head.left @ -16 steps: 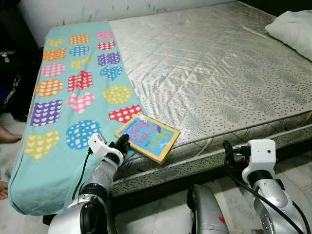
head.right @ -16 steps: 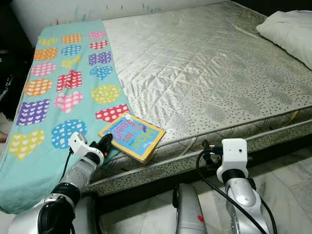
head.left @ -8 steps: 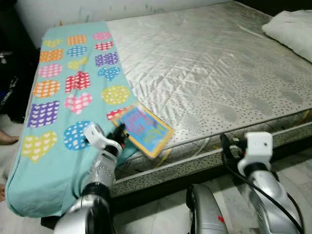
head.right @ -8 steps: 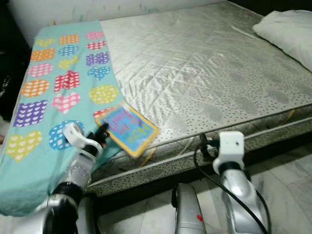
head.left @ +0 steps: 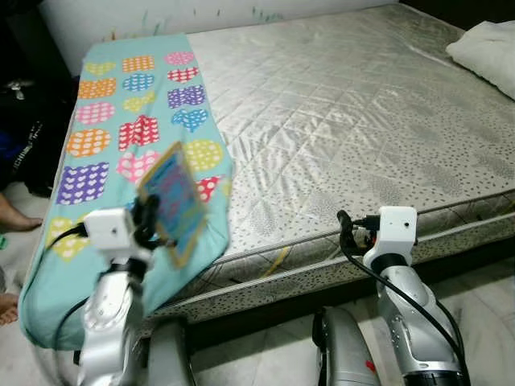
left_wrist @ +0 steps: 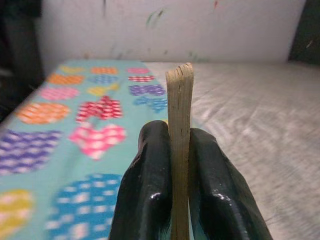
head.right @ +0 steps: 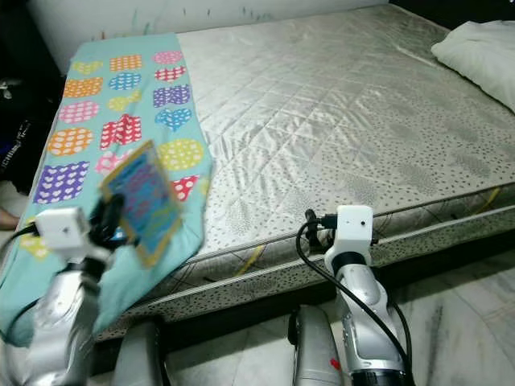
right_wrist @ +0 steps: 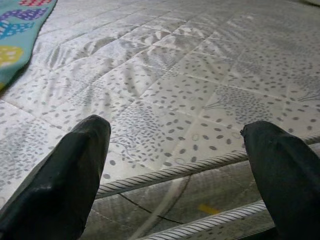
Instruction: Clean up the room
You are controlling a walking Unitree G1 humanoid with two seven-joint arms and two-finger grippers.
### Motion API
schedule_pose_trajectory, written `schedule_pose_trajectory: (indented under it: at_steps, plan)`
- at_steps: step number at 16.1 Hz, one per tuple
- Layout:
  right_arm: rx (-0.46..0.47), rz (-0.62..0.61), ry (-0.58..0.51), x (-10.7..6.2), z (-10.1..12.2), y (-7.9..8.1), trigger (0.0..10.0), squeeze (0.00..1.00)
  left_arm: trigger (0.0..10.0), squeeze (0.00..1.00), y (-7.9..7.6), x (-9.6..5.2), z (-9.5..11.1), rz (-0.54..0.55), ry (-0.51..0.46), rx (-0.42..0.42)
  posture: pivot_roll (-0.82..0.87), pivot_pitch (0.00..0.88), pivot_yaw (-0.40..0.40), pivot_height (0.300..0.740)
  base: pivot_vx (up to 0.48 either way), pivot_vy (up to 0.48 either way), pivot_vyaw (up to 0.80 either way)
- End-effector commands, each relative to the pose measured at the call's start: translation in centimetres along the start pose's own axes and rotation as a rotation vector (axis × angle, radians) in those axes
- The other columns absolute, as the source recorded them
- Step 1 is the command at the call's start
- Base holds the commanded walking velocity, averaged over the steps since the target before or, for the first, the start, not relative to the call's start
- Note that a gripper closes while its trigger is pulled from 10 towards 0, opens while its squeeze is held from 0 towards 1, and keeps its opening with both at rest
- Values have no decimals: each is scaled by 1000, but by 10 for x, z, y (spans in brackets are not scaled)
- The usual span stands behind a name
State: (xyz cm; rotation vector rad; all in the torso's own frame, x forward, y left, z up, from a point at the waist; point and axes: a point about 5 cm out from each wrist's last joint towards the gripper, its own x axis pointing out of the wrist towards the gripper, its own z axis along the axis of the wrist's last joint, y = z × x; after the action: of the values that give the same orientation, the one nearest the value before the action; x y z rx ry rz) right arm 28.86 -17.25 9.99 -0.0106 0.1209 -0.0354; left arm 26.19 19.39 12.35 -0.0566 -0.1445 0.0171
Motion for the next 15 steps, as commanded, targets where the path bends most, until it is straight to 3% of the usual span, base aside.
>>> schedule_pose_trajectory:
  at_steps: [1,15]
  plan:
    - [17,-3,-4,1,0,2,10000,0,0,0,0,0,14,9,-37,68,-98,0,38,514,0,0,0]
    - [40,-4,-8,4,1,2,10000,0,0,0,-1,0,16,24,-23,83,-101,0,41,514,0,0,0]
